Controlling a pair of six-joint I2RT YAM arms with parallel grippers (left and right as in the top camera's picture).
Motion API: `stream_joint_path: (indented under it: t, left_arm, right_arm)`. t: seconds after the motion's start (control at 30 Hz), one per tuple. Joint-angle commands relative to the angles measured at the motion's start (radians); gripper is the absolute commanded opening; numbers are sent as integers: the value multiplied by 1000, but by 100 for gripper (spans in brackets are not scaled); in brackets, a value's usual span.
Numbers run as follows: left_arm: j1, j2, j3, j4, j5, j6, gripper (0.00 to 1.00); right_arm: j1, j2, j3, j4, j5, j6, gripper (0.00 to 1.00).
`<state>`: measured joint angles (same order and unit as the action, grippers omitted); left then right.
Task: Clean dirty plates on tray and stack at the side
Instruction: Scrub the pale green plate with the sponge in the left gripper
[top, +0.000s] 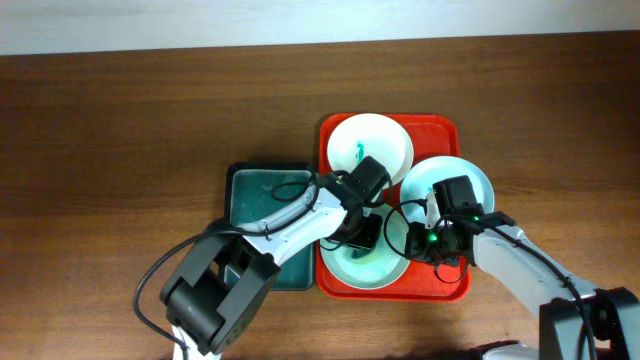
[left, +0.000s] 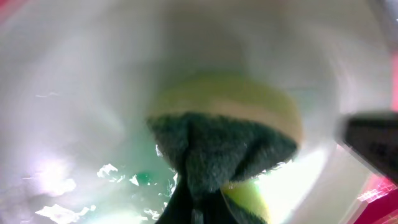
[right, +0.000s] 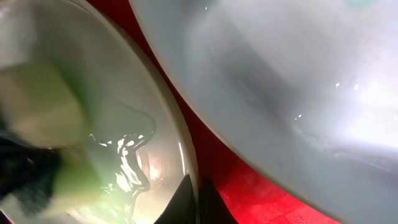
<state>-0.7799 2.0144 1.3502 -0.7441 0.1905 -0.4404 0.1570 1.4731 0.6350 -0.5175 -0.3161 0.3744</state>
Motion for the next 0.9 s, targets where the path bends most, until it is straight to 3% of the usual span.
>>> stream_joint_path:
  t: [0.0,0.1,0.17,0.2,0.3,0.4,0.5,0.67,0.77,0.87]
  left_arm:
    - [21,35,42,-121,-358,-17,0]
    - [21,35,44,-162,-374,-14,0]
    - [21,35,43,-132,-246,1,0]
    - [18,35,40,-60,-12,35,0]
    - [-9,35,40,26,208,39,0]
    - [-42,35,40,50,235,42,0]
    - [-26,35,40,2,161,40,0]
    - [-9,35,40,-141,-349,29,0]
    - [-9,35,41,-172,-469,29,0]
    - [-9,35,87,-240,-471,-24,0]
  right_arm:
    - [0,8,-11,-10,37,9,4]
    - [0,8,-11,-14,37,9,4]
    - [0,8,-11,-16,37,9,4]
    - [0,8,-11,-17,37,8,4]
    - [0,8,-11,-18,37,9,4]
    - [0,8,-11,-18,37,8,4]
    - [0,8,-11,-18,36,9,4]
    - [0,8,-11,-18,36,9,4]
    - [0,8,-11,-18,36,8,4]
    - [0,8,-11,-18,36,8,4]
